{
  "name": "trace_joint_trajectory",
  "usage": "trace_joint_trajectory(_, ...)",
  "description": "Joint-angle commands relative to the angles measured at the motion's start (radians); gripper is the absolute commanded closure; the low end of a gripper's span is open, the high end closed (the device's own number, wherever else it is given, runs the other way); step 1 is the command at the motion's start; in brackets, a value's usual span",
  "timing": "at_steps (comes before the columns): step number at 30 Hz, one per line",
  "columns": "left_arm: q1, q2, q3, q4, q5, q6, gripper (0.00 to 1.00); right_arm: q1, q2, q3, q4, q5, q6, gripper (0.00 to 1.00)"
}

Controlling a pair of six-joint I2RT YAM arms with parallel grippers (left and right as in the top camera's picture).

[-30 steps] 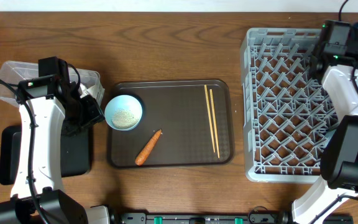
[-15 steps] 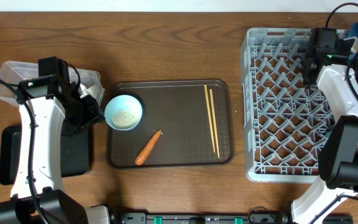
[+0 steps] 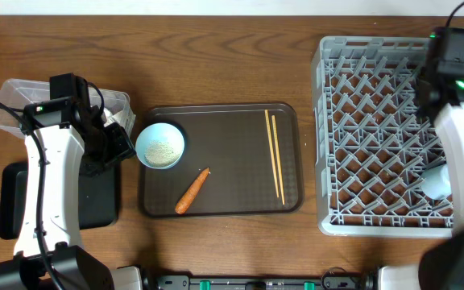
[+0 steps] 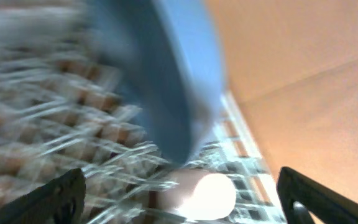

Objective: Sort waste into correct bins and load items into the dishwasher rack
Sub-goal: 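Carry the blue plate right and stand it in the dish rack, then reach the right gripper to the tray and grasp a wooden chopstick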

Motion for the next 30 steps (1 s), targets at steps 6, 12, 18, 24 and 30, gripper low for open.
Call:
trace_joint_trajectory(6,-0.048,0.003,-0.011,0.003,0.0,-0.005,0.38,0.1,-0.058,0.0,-0.206,-0.673,0.056,0.02)
trace_joint_trajectory(12,-0.124,0.003,-0.011,0.014,-0.042,-0.005,0.37,0.298,-0.058,-0.005,-0.266,-0.739,0.066,0.03)
trace_joint_trajectory(18,-0.136,0.003,-0.011,0.003,-0.043,-0.005,0.37,0.533,-0.008,-0.005,-0.203,-0.746,0.206,0.12)
trace_joint_trajectory(24,-0.136,0.003,-0.011,0.003,-0.043,-0.005,0.37,0.672,0.153,-0.005,-0.074,-0.682,0.326,0.34)
trace_joint_trajectory(30,-0.136,0.003,-0.011,0.002,-0.043,-0.005,0.37,0.713,0.312,-0.005,0.005,-0.576,0.428,0.35)
